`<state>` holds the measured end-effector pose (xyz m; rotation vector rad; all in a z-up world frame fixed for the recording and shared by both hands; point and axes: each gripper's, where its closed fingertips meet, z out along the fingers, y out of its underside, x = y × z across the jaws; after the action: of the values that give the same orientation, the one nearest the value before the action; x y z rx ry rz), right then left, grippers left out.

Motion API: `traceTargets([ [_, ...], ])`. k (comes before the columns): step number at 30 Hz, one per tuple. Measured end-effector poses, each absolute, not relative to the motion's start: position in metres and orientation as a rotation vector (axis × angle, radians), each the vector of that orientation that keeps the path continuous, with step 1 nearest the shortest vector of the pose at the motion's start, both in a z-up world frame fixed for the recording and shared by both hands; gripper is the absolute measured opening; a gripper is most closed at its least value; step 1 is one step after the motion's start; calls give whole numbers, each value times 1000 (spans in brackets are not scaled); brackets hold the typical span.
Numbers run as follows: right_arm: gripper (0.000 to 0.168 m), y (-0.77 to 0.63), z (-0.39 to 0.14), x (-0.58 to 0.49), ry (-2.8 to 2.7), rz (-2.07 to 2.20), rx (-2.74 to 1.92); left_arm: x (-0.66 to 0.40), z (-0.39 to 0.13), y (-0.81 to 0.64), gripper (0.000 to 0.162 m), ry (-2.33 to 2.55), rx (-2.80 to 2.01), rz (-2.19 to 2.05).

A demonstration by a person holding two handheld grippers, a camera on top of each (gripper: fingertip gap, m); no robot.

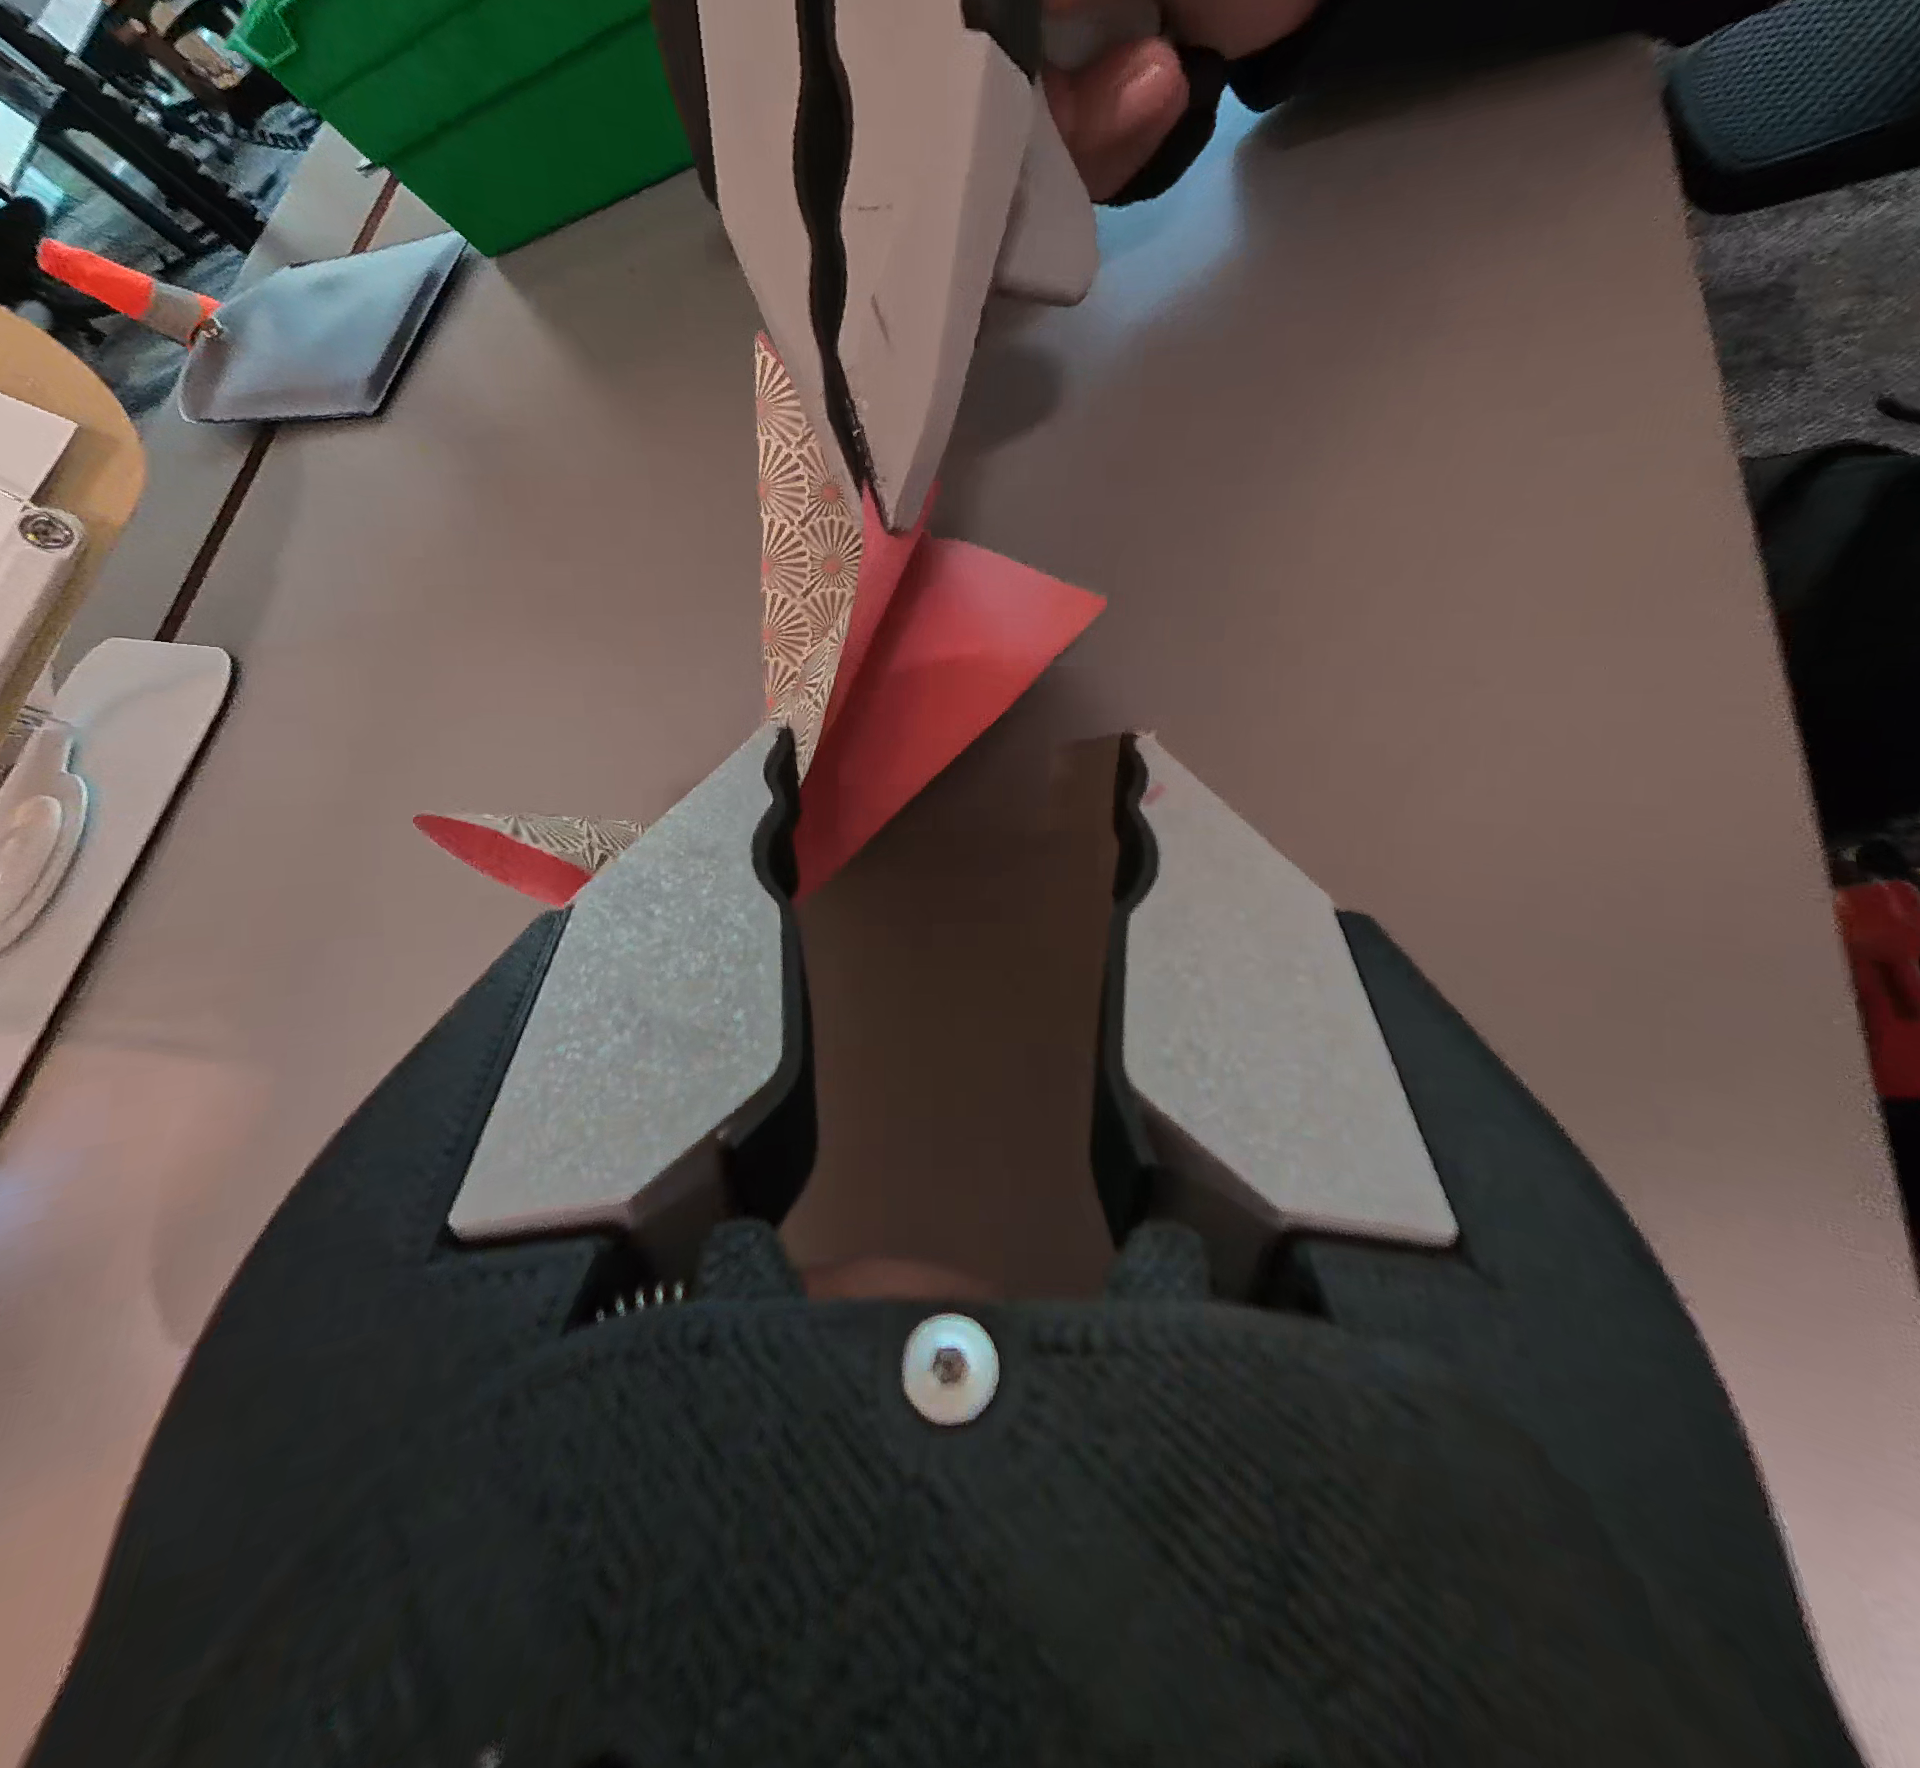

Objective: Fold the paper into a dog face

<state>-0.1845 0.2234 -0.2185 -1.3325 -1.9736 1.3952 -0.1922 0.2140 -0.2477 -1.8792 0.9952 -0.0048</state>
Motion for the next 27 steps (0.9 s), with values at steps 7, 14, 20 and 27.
traceTargets([
  [7,0,224,-216,-181,-1961,1498,-1370,-201,-250,226,57,1037,-1815,242],
  [14,13,209,-213,-173,-2027,1583,-1304,-196,-250,228,0,1034,-1802,213],
  [20,45,200,-223,-166,-2116,1389,-1157,-197,-248,222,0,912,-1885,-66],
  [27,35,208,-229,-182,-2063,1200,-1153,-193,-244,216,0,908,-1875,-163],
])
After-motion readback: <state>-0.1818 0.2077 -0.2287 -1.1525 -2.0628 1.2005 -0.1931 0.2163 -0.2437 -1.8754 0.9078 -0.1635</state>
